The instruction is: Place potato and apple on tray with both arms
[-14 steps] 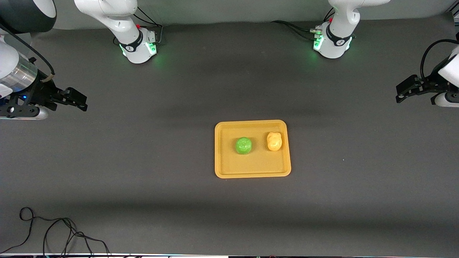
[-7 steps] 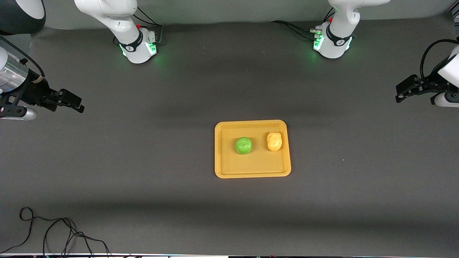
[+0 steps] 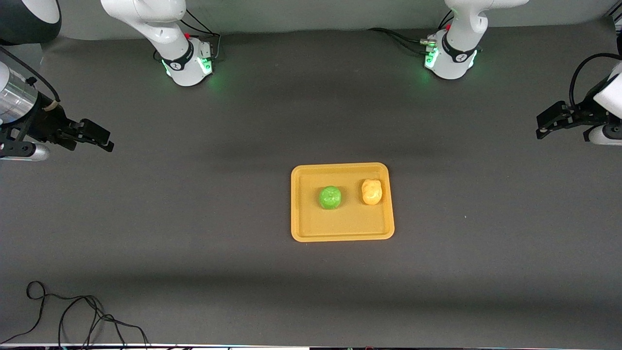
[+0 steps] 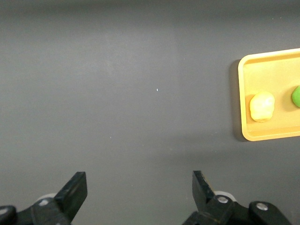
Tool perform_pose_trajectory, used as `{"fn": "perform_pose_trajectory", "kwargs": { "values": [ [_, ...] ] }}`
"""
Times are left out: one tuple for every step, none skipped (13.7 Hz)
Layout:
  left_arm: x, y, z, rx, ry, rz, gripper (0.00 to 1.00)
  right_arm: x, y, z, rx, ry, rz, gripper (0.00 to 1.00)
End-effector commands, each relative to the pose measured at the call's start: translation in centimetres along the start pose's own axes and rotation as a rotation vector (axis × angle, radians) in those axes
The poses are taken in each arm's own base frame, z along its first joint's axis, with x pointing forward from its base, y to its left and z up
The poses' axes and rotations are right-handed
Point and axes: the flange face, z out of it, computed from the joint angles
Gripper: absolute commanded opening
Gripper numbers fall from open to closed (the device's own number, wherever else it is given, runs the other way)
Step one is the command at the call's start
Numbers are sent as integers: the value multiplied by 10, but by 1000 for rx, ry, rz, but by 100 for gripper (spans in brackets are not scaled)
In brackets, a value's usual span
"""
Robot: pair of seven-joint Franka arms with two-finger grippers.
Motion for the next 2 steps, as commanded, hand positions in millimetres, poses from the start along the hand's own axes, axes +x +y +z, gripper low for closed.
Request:
{"fn": "perform_pose_trajectory", "kwargs": {
  "values": [
    [-3,-1,-6,-21,-6,-4,100,-7,2,-3,-13,13,-47,100],
    [-3,-3,-5,-27,-7,-9,100,-7,2,-3,-14,11,-44,100]
  ]
}}
